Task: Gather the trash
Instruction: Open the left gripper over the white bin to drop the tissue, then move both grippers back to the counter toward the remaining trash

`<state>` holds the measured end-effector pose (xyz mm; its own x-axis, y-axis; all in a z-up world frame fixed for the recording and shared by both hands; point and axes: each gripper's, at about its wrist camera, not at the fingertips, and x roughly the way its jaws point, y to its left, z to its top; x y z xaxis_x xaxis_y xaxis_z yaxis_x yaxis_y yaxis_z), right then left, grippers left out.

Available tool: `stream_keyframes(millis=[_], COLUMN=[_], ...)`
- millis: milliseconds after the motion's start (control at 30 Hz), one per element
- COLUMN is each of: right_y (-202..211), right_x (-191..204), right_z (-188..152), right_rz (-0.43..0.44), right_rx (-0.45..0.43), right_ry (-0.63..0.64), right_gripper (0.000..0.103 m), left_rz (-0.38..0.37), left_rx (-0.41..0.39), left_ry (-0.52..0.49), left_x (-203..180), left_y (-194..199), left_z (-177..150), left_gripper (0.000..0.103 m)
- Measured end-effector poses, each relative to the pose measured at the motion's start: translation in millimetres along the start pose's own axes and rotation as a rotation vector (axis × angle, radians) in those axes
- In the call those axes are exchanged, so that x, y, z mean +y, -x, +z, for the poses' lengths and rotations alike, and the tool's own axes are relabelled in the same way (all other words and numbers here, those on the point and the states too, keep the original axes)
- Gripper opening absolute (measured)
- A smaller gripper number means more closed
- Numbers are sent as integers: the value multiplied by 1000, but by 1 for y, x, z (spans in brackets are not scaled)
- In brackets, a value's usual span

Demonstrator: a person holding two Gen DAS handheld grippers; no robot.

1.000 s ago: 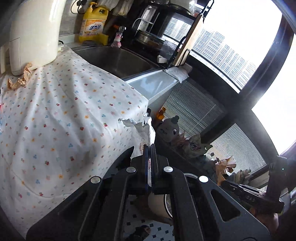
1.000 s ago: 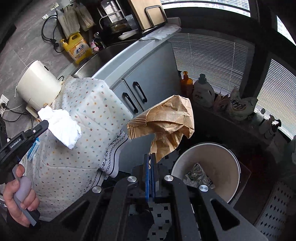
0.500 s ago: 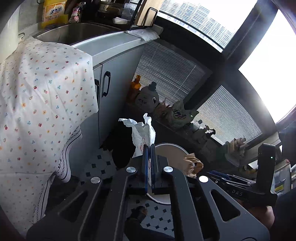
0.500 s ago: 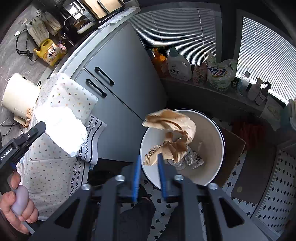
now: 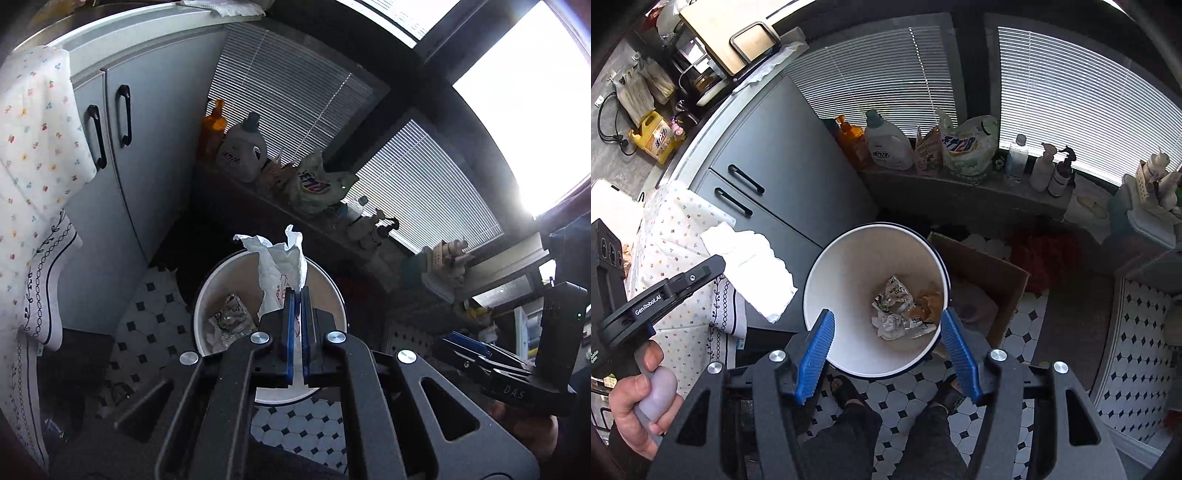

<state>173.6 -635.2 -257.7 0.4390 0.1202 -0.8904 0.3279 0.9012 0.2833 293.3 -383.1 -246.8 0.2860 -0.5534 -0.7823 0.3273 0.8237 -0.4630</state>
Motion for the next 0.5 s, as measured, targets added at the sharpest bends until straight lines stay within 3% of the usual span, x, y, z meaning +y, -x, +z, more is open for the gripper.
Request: stream_keyframes(millis=[33, 67, 133, 267, 500], right_y=[3, 5, 9, 10, 6], right_x=[-5, -10, -15, -13, 40], right_z=[0, 0, 1, 5, 18], right_rz=[-7, -11, -16, -5, 59], right_rx=[-3, -6, -12, -17, -49], right_ry=[-7, -12, -17, -9, 66], right_gripper=[59, 59, 60, 62, 85], left_rz=[-15, -24, -29, -6, 84], left_rx=[15, 24, 3, -23, -122], left_ry=[1, 5, 13, 18, 75], left_x=[-4, -7, -8, -4, 36], left_y=[-6, -11, -11, -2, 53], left_z=[0, -1, -2, 1, 9], left_gripper=[14, 35, 60, 72, 88])
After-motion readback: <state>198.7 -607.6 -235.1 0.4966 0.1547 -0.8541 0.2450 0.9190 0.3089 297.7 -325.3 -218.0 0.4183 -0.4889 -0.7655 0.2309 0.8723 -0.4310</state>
